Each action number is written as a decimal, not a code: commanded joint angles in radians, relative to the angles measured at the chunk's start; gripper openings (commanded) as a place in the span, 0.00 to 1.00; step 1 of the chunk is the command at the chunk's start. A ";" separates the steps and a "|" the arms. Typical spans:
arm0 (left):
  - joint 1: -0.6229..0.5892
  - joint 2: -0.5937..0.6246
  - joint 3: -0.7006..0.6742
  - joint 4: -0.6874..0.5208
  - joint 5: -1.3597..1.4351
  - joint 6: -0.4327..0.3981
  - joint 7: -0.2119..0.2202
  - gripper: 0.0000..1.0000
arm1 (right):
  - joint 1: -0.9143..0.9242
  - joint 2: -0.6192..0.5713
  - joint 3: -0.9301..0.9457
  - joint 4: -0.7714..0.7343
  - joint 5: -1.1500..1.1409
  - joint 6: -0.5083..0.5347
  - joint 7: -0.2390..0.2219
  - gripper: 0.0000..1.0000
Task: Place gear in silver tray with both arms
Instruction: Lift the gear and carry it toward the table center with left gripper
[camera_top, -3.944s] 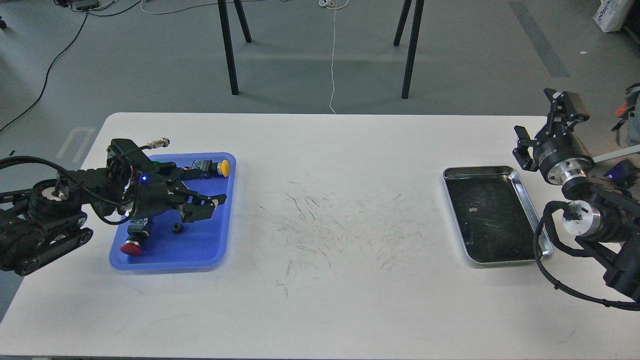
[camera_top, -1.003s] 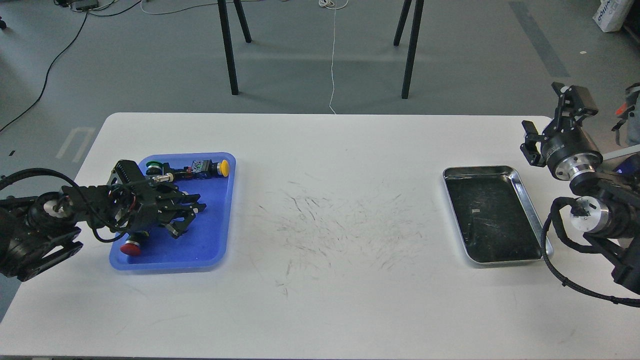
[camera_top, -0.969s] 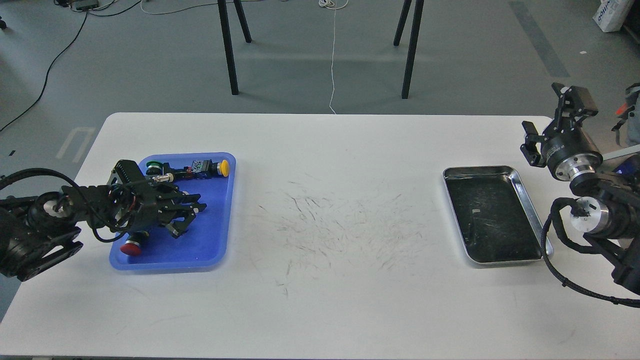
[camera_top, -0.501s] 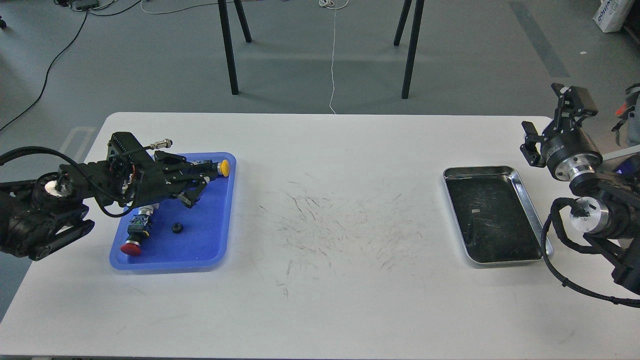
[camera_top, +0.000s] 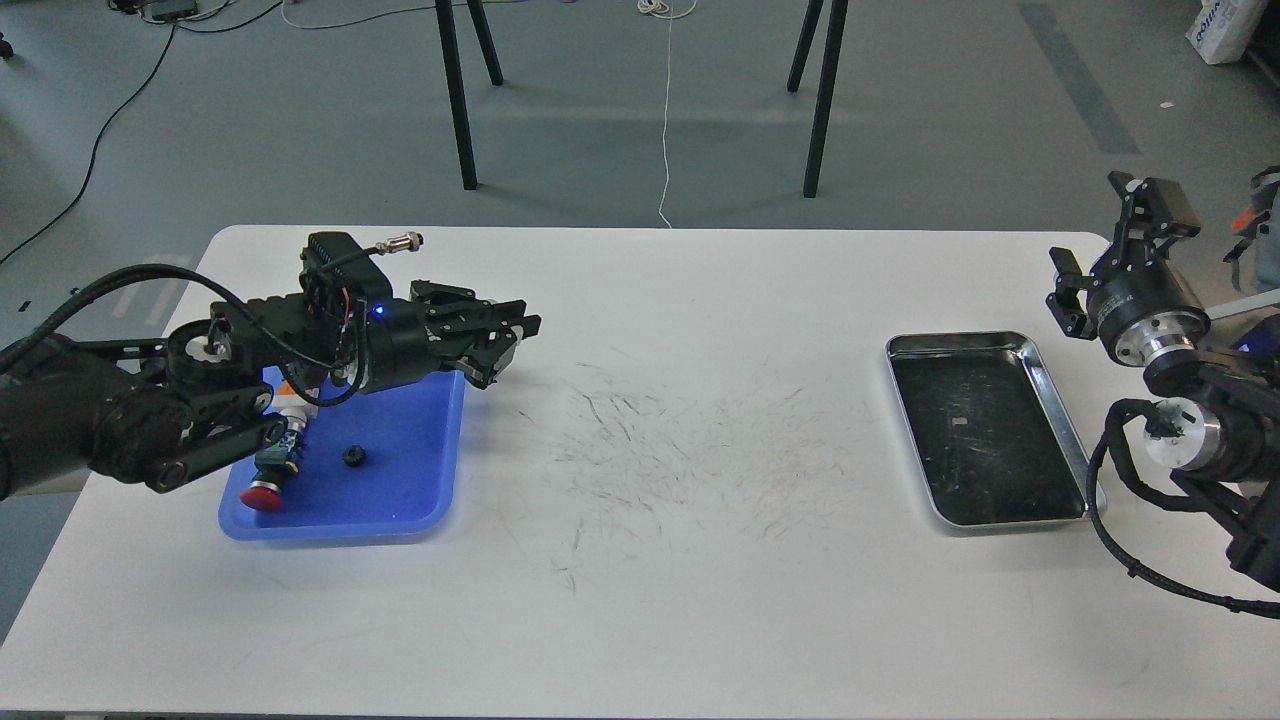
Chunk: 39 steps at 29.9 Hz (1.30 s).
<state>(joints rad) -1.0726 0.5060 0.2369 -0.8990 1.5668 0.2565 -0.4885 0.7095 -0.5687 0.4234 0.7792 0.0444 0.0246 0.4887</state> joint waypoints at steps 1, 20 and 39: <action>-0.004 -0.050 -0.020 -0.014 -0.014 -0.014 0.000 0.17 | -0.001 -0.022 -0.002 0.000 -0.001 0.000 0.000 0.99; 0.014 -0.257 -0.059 0.031 -0.007 -0.049 0.000 0.19 | -0.021 -0.040 -0.005 0.020 -0.004 0.000 0.000 0.99; 0.071 -0.506 0.032 0.202 0.007 -0.045 0.000 0.20 | -0.007 -0.031 -0.037 0.014 -0.006 0.000 0.000 0.99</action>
<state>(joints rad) -1.0246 0.0127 0.2552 -0.7141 1.5687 0.2093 -0.4888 0.7017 -0.5999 0.3866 0.7951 0.0381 0.0246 0.4887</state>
